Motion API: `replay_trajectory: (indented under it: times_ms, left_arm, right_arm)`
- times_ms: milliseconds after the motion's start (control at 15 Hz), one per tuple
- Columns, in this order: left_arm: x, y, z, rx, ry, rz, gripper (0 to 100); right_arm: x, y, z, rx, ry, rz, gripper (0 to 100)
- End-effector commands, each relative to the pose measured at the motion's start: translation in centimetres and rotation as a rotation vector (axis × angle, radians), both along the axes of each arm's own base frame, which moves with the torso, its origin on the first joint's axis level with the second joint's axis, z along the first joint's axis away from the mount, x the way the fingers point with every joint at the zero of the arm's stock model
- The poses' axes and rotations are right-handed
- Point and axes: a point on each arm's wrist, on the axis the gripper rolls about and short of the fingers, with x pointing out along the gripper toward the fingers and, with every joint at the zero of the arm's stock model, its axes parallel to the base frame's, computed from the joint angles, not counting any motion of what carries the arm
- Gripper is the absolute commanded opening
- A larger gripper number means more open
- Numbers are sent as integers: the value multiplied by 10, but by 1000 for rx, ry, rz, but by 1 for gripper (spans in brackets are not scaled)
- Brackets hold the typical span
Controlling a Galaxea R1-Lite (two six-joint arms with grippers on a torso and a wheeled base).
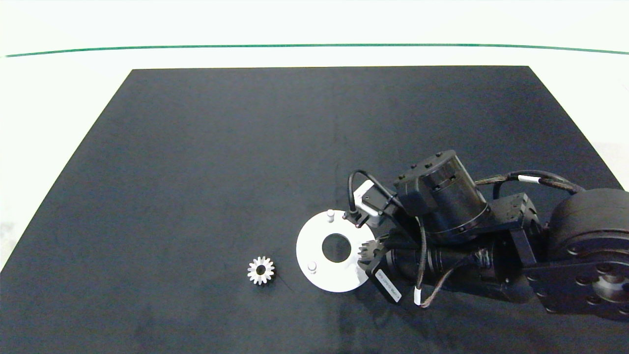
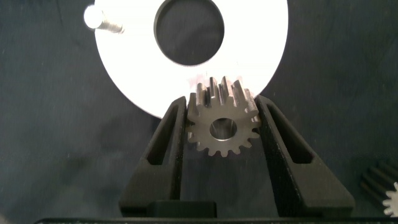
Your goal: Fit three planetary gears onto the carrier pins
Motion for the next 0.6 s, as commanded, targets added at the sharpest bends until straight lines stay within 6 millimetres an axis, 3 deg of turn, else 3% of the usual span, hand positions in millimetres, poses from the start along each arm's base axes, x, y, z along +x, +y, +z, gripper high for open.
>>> replay_trajectory:
  times_ms: [67,600]
  left_arm:
    - [0,0,0,1,5,1,100]
    - [0,0,2,0,2,-5,100]
  right_arm:
    - [2,3,0,5,-9,4,7]
    - [2,4,2,9,-14,5,7]
